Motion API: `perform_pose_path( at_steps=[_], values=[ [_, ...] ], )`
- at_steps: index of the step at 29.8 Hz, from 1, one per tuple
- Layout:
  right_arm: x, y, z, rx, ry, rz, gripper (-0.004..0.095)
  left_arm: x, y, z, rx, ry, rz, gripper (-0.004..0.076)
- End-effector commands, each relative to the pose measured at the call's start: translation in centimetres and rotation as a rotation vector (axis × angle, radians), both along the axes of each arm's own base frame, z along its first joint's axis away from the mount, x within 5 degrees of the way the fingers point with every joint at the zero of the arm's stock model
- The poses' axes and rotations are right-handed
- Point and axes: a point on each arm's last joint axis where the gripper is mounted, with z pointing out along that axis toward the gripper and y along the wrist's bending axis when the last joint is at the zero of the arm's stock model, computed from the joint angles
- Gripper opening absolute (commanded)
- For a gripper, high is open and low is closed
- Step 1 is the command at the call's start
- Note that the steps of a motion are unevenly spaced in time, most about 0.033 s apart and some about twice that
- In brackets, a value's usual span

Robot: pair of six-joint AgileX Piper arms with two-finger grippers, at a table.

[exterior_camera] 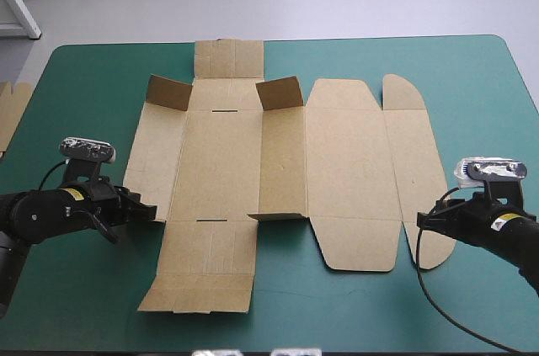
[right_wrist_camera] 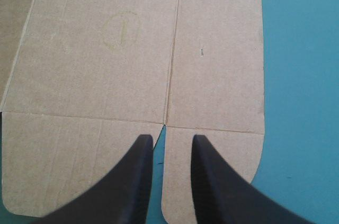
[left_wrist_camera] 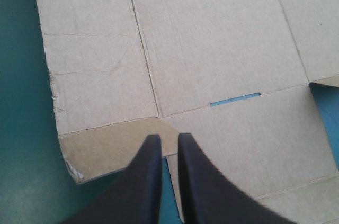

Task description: Fold the box

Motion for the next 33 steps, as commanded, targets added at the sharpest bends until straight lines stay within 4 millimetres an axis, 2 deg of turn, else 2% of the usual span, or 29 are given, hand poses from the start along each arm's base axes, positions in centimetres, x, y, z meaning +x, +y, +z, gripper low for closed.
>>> perform_pose_path(
  at_steps=[1,15,16,18,21,23,29,33],
  values=[
    [0.3,-0.1,1.4,0.007,-0.077,-0.009,0.0253,0.2,-0.1,1.4,-0.028,-0.075,0.012,0.0088],
    [0.3,-0.1,1.4,0.007,-0.073,-0.008,0.0253,0.2,-0.1,1.4,-0.028,-0.075,0.012,0.0094],
    [0.3,-0.1,1.4,0.007,-0.073,-0.008,0.0253,0.2,-0.1,1.5,-0.023,-0.078,0.012,0.0109],
    [0.3,0.0,1.5,-0.006,-0.08,0.009,0.0253,0.3,0.0,1.9,-0.007,-0.095,0.013,0.02],
    [0.3,0.0,1.9,-0.015,-0.096,0.024,0.0274,0.5,0.1,3.5,-0.008,-0.159,0.02,0.0388],
    [0.4,0.0,2.1,-0.015,-0.116,0.026,0.031,0.9,0.1,4.6,-0.022,-0.204,0.038,0.046],
    [0.8,0.1,2.1,0.0,-0.123,0.019,0.0429,3.0,0.2,6.4,-0.014,-0.221,0.05,0.0464],
    [1.5,0.2,2.6,0.017,-0.124,0.02,0.0438,5.1,0.8,6.6,0.037,-0.189,0.081,0.0464]
  ],
)
